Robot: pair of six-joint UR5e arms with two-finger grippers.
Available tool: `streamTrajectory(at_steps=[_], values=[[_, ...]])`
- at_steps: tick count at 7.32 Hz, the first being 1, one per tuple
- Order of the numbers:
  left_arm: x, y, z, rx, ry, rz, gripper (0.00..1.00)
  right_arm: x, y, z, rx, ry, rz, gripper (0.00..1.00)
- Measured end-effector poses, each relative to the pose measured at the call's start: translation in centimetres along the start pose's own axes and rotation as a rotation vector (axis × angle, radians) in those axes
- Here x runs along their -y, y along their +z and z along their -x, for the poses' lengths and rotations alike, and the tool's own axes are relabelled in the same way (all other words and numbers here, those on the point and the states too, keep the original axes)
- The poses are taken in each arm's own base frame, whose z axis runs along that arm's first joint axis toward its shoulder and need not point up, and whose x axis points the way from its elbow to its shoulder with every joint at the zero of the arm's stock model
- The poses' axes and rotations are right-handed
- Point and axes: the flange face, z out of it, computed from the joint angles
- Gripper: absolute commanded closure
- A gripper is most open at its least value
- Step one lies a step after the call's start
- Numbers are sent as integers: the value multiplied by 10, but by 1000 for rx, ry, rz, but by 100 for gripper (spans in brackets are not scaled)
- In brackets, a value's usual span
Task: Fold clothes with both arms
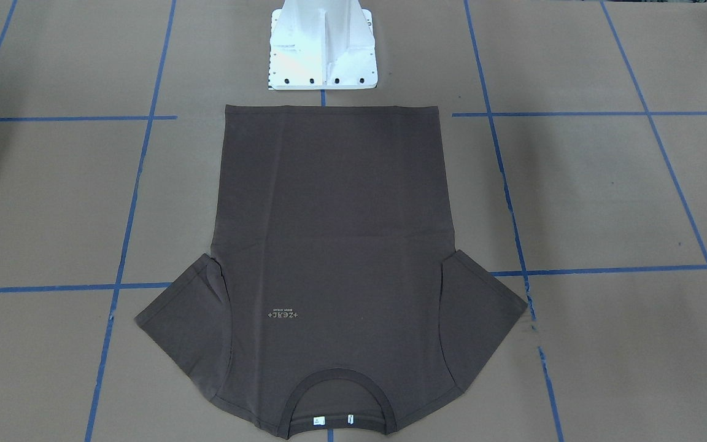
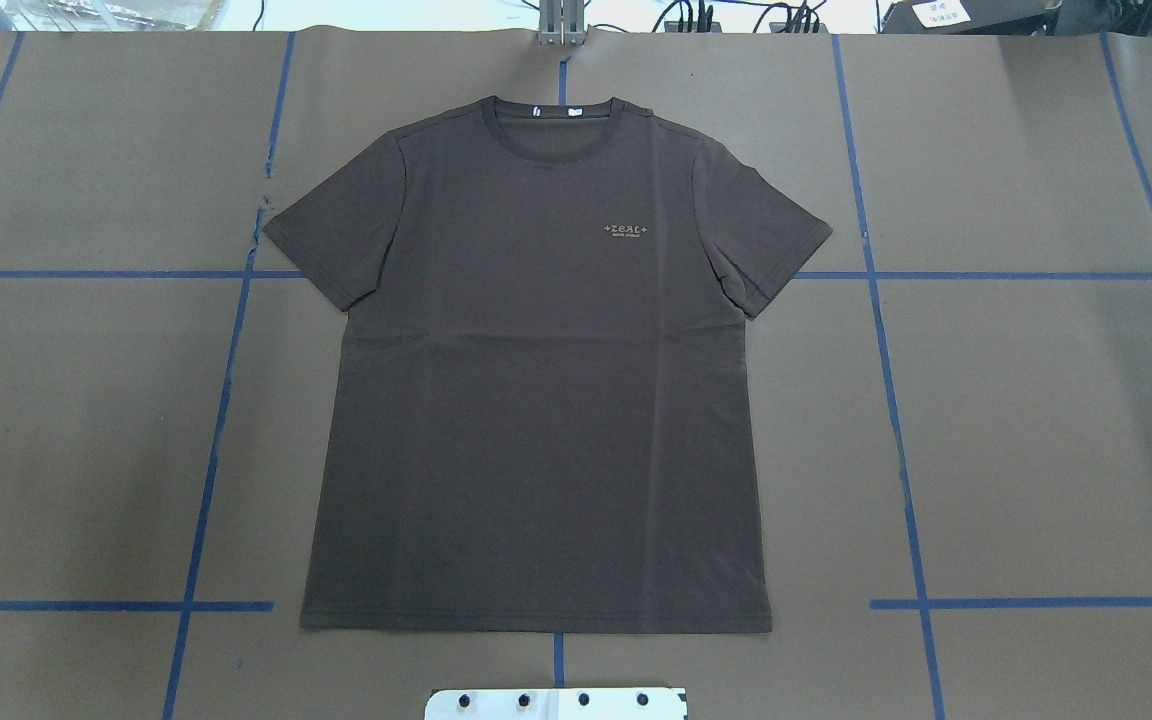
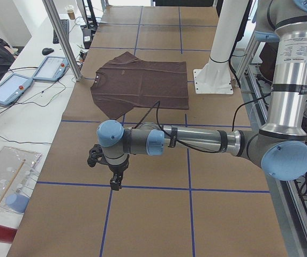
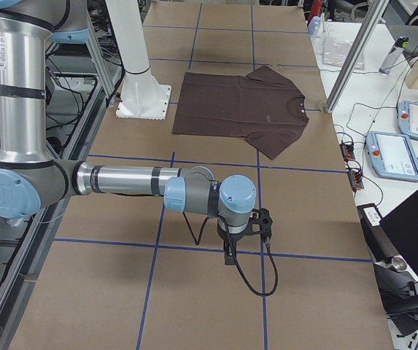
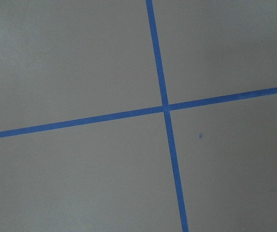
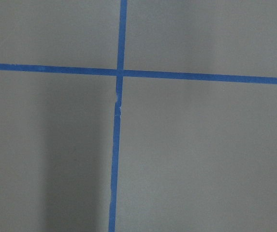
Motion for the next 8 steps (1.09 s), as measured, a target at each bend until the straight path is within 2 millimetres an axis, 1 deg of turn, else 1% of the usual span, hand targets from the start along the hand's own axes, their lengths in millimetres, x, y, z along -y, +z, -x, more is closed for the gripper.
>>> streamTrajectory(at_steps=[2,3,4,5,6,7,8], values=[[1,0,0,0,1,-1,0,4,-3,4,13,-6,-8,0],[5,-3,-3,-1,5,-8,0,9,-7,11,25,-18,-19,0],[20,-14,-12,0,24,-31,0,25,-14,29,40,-53,-38,0],[43,-29,-26,-9,66,-73,0,51,-18,65,61,-125,-58,0],[64,-38,-39,-22,127,-130,0,80,-17,115,85,-230,-71,0],[73,-40,-45,-27,188,-188,0,108,-11,168,101,-319,-70,0],[76,-39,-46,-28,226,-224,0,132,-1,214,114,-341,-56,0]])
